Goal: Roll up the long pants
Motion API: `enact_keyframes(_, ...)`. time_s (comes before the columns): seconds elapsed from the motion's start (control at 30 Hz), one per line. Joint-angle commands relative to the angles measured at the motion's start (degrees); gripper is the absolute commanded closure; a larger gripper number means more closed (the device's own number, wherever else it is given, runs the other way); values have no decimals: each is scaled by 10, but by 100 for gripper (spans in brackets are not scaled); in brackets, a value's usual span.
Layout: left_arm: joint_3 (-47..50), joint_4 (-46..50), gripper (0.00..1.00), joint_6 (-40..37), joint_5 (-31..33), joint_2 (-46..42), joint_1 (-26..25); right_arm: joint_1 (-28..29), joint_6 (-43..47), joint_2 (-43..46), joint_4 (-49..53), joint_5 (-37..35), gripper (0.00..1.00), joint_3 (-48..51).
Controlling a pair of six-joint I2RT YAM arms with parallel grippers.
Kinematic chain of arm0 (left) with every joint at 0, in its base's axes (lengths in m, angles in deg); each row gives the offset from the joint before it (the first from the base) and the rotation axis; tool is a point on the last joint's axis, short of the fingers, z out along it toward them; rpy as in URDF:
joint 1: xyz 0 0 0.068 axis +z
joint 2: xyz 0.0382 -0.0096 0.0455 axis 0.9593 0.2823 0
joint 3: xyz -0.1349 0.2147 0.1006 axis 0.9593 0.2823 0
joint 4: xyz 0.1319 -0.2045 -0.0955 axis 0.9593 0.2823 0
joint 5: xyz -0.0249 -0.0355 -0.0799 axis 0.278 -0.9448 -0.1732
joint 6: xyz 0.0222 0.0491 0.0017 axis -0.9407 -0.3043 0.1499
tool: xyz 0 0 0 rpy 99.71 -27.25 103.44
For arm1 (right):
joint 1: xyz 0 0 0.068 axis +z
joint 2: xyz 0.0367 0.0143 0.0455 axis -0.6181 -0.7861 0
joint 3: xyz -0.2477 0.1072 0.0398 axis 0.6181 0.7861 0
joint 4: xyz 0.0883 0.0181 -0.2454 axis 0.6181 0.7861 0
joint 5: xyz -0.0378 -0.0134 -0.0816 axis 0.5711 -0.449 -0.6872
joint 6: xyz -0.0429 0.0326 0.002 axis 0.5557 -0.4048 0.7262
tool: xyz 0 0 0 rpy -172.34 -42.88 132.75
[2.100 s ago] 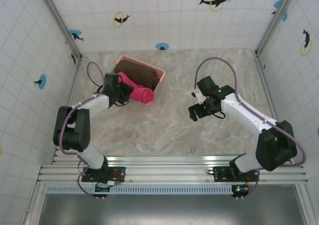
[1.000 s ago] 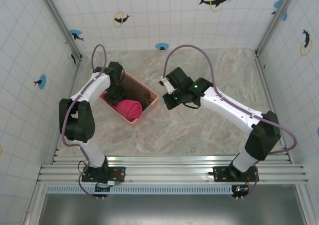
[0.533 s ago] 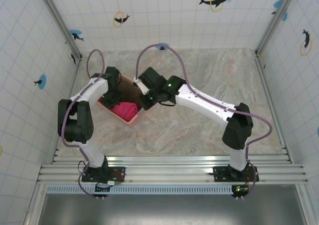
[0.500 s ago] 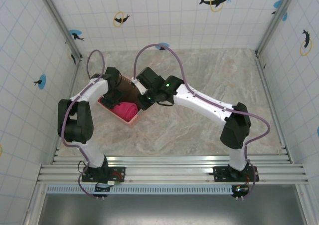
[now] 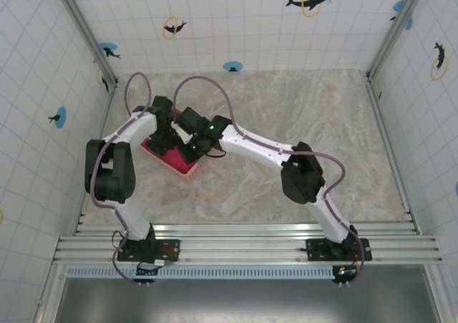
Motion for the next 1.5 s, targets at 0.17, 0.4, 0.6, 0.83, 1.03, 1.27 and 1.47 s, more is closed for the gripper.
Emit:
enact_keyframes(0.17, 36, 3, 100, 17, -46, 42, 10, 0, -28, -65, -44, 25, 100, -54)
enact_keyframes(0.4, 51, -9, 100, -4, -81, 24, 10, -14, -38, -110, -54, 15, 100, -85)
enact_keyframes(0.6, 8, -43, 65, -80, -153, 9, 12, -22, -56, -116, -45, -68, 100, -42)
enact_keyframes(0.83, -98, 13, 3, -116, -222, 10, 44, -35, -81, -98, -60, -129, 100, 39)
enact_keyframes(1.03, -149, 20, 3, -130, -257, -22, 97, -48, -87, -98, -62, -137, 100, 76)
enact_keyframes(1.27, -182, -8, 3, -150, -284, -68, 171, -60, -73, -124, -21, -155, 100, 28)
enact_keyframes(1.47, -157, -4, 3, -234, -290, -116, 198, -101, -34, -154, 37, -173, 100, -65)
